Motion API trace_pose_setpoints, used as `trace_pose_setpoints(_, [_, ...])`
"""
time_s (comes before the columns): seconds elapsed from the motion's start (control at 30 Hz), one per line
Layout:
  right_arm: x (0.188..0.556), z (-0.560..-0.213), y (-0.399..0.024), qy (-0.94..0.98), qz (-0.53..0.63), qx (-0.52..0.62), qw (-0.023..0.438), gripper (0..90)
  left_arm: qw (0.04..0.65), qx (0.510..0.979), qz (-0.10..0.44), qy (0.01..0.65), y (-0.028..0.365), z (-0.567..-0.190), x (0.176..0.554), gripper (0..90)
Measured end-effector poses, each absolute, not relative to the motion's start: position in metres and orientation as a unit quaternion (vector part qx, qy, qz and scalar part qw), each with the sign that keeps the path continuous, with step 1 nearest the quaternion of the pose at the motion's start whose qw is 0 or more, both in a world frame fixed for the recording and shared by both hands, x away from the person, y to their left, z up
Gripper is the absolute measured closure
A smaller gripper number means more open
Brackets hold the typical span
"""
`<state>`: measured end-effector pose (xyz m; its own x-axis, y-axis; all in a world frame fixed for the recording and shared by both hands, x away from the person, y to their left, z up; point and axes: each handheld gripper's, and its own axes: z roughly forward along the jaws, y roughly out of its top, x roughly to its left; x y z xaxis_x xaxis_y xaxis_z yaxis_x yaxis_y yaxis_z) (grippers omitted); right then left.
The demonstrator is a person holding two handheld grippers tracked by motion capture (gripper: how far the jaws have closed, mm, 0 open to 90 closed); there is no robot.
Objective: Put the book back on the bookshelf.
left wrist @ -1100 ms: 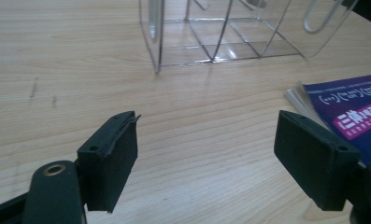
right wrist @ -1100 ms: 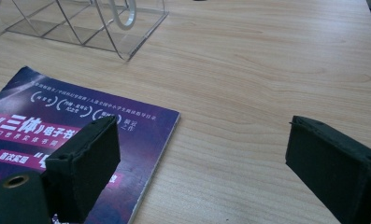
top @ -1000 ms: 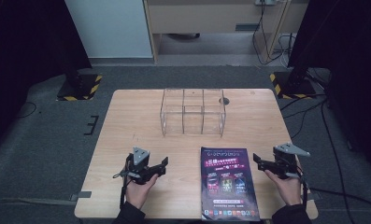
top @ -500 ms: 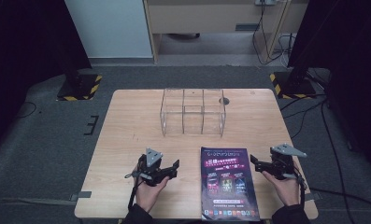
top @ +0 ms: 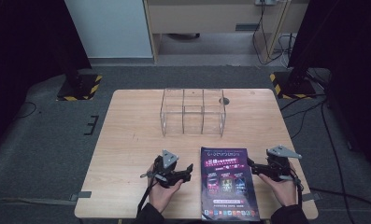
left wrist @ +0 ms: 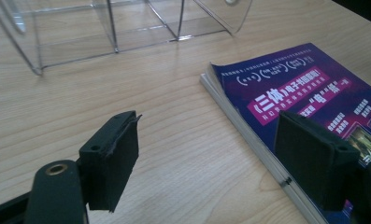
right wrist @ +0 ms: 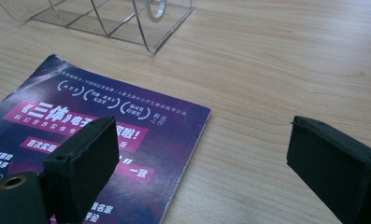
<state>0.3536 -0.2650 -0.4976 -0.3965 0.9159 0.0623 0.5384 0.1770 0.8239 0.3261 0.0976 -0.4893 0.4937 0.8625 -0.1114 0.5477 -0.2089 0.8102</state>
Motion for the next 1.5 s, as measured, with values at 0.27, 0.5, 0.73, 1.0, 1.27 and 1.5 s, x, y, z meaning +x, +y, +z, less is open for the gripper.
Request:
trace_pose_setpoints(0.27, [0.353,-0.501,-0.261,0.737,0.404,0.494,0.225,9.3,0.419,0.761,0.172,0.464,0.083,-0.496,0.328,21.5])
trace_pose_setpoints(0.5, [0.353,-0.504,-0.259,0.738,0.404,0.492,0.222,9.4,0.413,0.77,0.159,0.46,0.068,-0.503,0.331,22.1])
trace_pose_setpoints(0.73, [0.352,-0.507,-0.257,0.741,0.402,0.493,0.216,10.6,0.408,0.776,0.152,0.457,0.058,-0.508,0.332,23.5])
trace_pose_setpoints(1.0, [0.351,-0.512,-0.253,0.75,0.399,0.488,0.201,13.0,0.402,0.78,0.142,0.459,0.048,-0.517,0.334,25.8])
trace_pose_setpoints(1.27, [0.35,-0.517,-0.249,0.759,0.394,0.481,0.194,14.0,0.399,0.781,0.129,0.463,0.041,-0.524,0.337,28.4])
trace_pose_setpoints(1.5, [0.349,-0.521,-0.245,0.765,0.388,0.48,0.185,14.7,0.4,0.778,0.115,0.471,0.037,-0.528,0.338,30.2])
